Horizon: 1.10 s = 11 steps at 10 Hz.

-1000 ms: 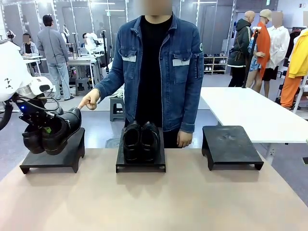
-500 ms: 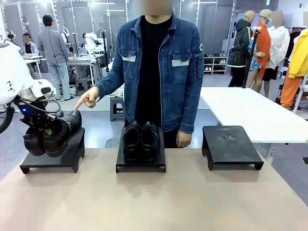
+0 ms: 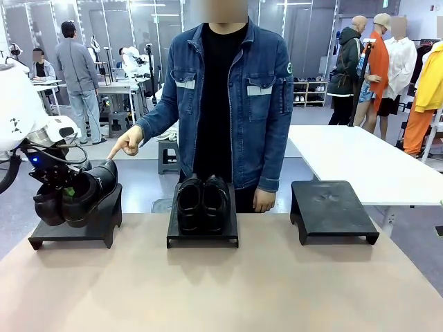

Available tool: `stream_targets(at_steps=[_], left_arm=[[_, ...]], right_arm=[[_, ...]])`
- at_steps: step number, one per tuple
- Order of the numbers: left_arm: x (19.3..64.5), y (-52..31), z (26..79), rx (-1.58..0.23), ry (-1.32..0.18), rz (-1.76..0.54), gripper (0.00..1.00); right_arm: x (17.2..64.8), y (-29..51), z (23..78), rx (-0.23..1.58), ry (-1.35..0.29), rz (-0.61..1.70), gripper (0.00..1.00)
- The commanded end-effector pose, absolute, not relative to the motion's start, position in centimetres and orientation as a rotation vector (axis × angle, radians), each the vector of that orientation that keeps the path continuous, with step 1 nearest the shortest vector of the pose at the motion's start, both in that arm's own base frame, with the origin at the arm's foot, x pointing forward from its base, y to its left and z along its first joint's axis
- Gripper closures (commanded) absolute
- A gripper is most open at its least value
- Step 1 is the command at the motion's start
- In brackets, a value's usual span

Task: Place the shoes on the stand as instructed by the person.
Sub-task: Pick up another pair of Shoes and place it on the Shoes Stand indicated by the person.

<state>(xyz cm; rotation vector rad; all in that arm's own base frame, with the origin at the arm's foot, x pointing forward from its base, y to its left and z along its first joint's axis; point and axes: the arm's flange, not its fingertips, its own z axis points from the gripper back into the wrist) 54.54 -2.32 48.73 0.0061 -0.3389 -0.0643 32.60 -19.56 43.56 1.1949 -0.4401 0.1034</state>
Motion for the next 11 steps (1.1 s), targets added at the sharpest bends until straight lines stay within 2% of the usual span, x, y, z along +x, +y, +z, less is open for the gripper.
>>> stream_targets(at_steps=[1,6,11], left_arm=[[55.8,-1.6,49.9,0.028,-0.455,-0.048,0.93],[58.0,-1.3,48.4,0.059,-0.498,-0.012,0.93],[59.0,-0.9,46.4,0.089,-0.468,0.011,0.93]], right_arm=[[32.6,-19.6,43.6,1.202,-0.452,0.108,0.0],[32.6,-19.6,43.6,1.202,-0.452,0.108,0.0],[32.6,-19.6,43.6,1.202,-0.452,0.108,0.0]])
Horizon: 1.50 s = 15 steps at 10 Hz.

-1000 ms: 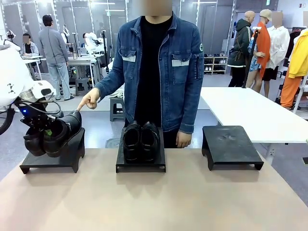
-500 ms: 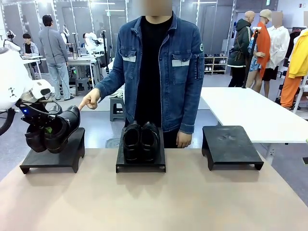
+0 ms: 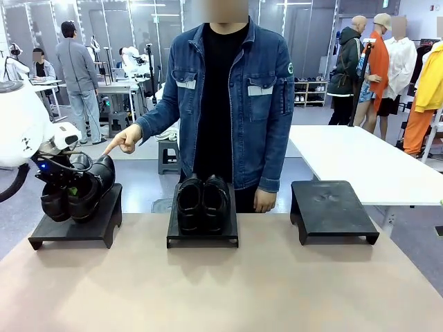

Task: Place the shoes on the stand as instructed by the person.
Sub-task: Pick up another pair of Shoes and place it on the Shoes Stand indicated by the person.

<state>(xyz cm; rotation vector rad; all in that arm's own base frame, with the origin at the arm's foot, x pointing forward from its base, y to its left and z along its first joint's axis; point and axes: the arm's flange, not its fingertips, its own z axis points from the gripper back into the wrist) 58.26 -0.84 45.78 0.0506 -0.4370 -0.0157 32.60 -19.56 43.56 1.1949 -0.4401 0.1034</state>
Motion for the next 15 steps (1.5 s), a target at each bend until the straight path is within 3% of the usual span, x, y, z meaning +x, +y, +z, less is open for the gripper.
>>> stream_targets(at_steps=[1,10,11,12,13,14,15], left_arm=[[59.1,-0.8,46.1,0.096,-0.468,0.021,0.93],[59.8,-1.3,42.8,0.114,-0.405,0.009,0.93],[59.8,-1.3,42.8,0.115,-0.403,0.011,0.84],[59.7,-1.4,43.1,0.112,-0.411,0.003,0.66],[59.5,-1.4,43.3,0.108,-0.415,0.0,0.6],[59.3,-1.5,43.5,0.107,-0.405,-0.001,0.33],[59.2,-1.4,43.7,0.109,-0.403,0.0,0.27]], right_arm=[[32.6,-19.6,43.6,1.202,-0.452,0.108,0.0],[32.6,-19.6,43.6,1.202,-0.452,0.108,0.0],[32.6,-19.6,43.6,1.202,-0.452,0.108,0.0],[32.6,-19.6,43.6,1.202,-0.452,0.108,0.0],[32.6,-19.6,43.6,1.202,-0.452,0.108,0.0],[32.6,-19.6,43.6,1.202,-0.452,0.108,0.0],[32.6,-19.6,43.6,1.202,-0.452,0.108,0.0]])
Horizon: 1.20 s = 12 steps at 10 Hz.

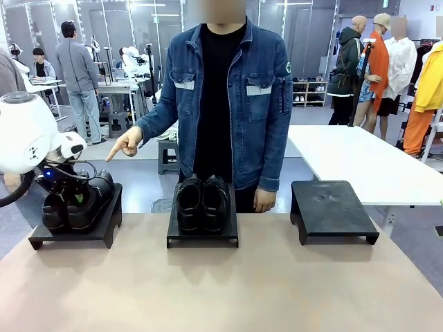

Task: Place the shoes on the stand as instructed by the person.
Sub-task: Pick up another pair of Shoes and place it on the Shoes Stand indicated by the person.

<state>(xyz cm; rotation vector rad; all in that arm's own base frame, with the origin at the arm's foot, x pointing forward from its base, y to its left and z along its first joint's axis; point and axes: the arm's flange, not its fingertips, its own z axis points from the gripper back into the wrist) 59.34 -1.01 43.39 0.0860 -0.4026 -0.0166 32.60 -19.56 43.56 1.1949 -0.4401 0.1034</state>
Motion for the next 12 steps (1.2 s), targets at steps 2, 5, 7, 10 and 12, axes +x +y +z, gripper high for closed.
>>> stream_targets(at_steps=[2,5,7,10,12], left_arm=[[58.92,-1.39,43.89,0.114,-0.402,-0.001,0.0],[58.38,-1.26,44.51,0.112,-0.398,0.005,0.0],[59.12,-0.96,44.14,0.087,-0.41,-0.016,0.0],[59.12,-0.96,44.14,0.087,-0.41,-0.016,0.0],[59.12,-0.96,44.14,0.087,-0.41,-0.016,0.0]], right_arm=[[32.56,-19.57,43.64,1.202,-0.452,0.108,0.0],[32.56,-19.57,43.64,1.202,-0.452,0.108,0.0],[32.56,-19.57,43.64,1.202,-0.452,0.108,0.0],[32.56,-19.57,43.64,1.202,-0.452,0.108,0.0],[32.56,-19.57,43.64,1.202,-0.452,0.108,0.0]])
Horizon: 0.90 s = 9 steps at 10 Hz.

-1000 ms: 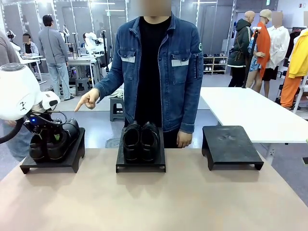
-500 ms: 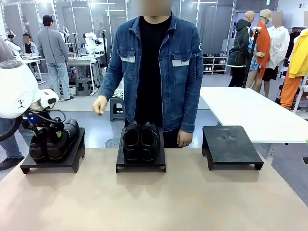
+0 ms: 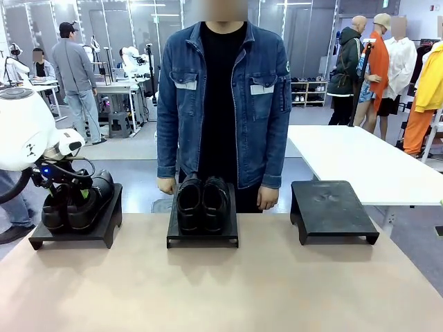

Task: Place the shoes on the stand as instructed by the person.
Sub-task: Pick up another pair of Shoes and place it on the Shoes Stand indicated by the person.

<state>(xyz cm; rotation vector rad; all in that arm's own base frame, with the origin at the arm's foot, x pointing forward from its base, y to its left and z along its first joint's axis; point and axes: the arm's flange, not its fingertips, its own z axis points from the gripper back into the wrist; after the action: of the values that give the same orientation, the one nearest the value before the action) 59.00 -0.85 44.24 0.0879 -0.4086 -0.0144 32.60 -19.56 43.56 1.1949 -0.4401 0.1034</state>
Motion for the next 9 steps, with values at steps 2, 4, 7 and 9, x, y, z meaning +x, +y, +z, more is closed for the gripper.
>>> stream_targets(at_steps=[2,4,7,9], left_arm=[[59.1,-1.0,44.1,0.087,-0.41,-0.016,0.0],[59.1,-1.0,44.1,0.087,-0.41,-0.016,0.0],[59.0,-0.9,44.2,0.088,-0.409,-0.014,0.0],[59.2,0.6,48.5,0.098,-0.354,0.034,0.0]], right_arm=[[32.6,-19.6,43.6,1.202,-0.452,0.108,0.0],[32.6,-19.6,43.6,1.202,-0.452,0.108,0.0],[32.6,-19.6,43.6,1.202,-0.452,0.108,0.0],[32.6,-19.6,43.6,1.202,-0.452,0.108,0.0]])
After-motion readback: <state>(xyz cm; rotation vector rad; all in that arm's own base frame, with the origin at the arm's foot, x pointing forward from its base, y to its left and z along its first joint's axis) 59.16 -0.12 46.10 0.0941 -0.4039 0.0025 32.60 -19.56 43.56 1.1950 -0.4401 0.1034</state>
